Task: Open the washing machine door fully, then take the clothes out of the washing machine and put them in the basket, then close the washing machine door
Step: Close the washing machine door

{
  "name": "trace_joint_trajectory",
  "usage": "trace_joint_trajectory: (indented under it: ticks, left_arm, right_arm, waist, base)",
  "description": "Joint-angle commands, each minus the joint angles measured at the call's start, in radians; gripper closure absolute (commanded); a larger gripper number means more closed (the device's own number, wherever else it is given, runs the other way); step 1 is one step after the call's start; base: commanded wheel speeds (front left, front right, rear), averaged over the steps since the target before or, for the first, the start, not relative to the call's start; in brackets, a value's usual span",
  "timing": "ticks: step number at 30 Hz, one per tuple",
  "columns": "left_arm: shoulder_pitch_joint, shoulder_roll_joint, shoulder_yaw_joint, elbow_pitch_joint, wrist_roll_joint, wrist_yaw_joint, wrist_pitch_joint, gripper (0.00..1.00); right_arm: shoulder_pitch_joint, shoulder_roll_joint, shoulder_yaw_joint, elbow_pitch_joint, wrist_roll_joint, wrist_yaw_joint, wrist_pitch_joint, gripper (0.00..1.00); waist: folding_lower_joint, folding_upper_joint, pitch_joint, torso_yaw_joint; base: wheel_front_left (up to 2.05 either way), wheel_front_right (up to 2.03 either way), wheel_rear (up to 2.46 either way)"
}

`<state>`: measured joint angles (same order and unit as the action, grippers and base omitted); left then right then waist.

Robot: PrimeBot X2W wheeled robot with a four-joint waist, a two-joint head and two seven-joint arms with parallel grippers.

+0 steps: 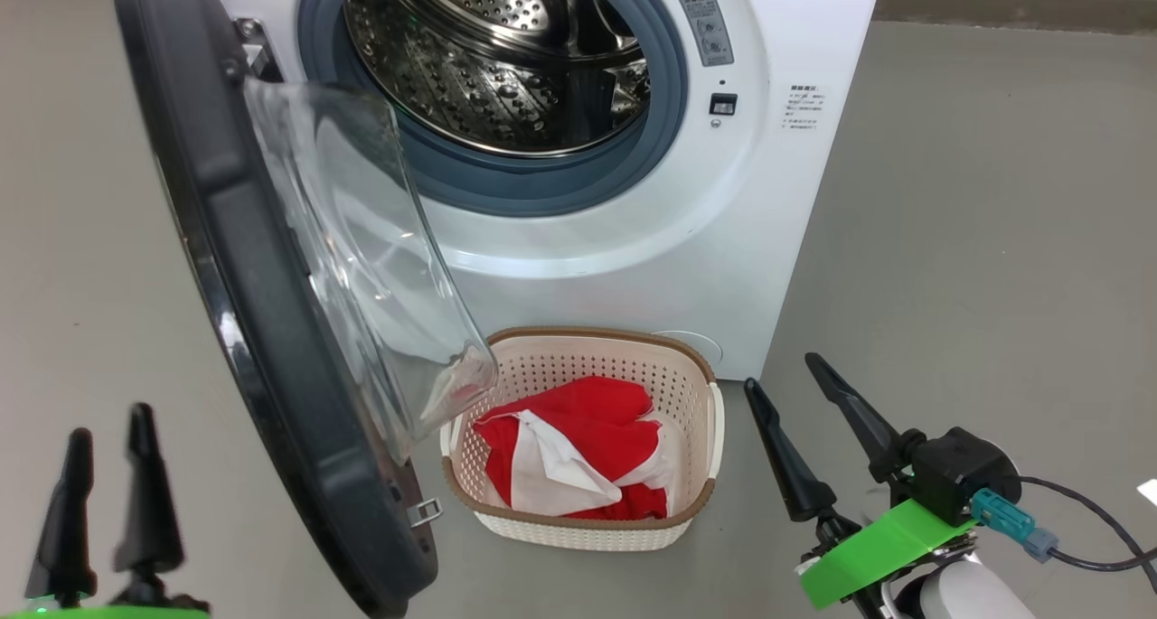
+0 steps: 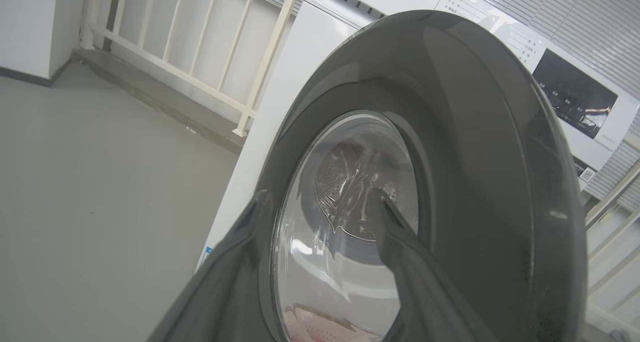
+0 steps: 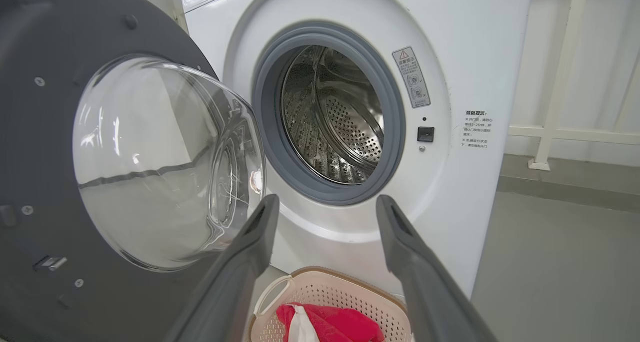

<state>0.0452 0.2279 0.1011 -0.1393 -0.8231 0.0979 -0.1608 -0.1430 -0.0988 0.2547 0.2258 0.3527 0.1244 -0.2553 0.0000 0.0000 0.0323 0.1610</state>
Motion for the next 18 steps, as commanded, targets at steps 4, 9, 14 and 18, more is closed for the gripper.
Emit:
trace_joint_trajectory:
  ticks: [4, 9, 14, 18]
  left_arm:
    - [-0.023, 0.07, -0.035, 0.047, 0.25, -0.003, -0.086, 0.0]
    - [-0.041, 0.063, -0.046, 0.073, 0.397, -0.004, -0.1, 0.0]
    - [-0.036, 0.0, -0.011, 0.073, 0.526, -0.025, -0.101, 0.0]
    - [-0.025, -0.048, 0.027, 0.108, 0.576, -0.052, -0.101, 0.0]
  right_arm:
    - [-0.018, -0.006, 0.032, -0.031, 0.011, 0.006, -0.006, 0.0]
    - [-0.028, -0.008, 0.035, -0.04, 0.013, 0.006, -0.006, 0.0]
    - [-0.032, -0.011, 0.034, -0.052, 0.0, 0.006, -0.006, 0.0]
    - [-0.033, -0.01, 0.028, -0.063, -0.012, 0.006, -0.006, 0.0]
  waist:
    - [0.0, 0.0, 0.008, -0.001]
    - [0.0, 0.0, 0.02, -0.006]
    - [0.0, 0.0, 0.029, -0.014]
    - [0.0, 0.0, 0.028, -0.019]
  base:
    - [0.0, 0.0, 0.0]
    - [0.0, 0.0, 0.0]
    - [0.0, 0.0, 0.0]
    - [0.0, 0.0, 0.0]
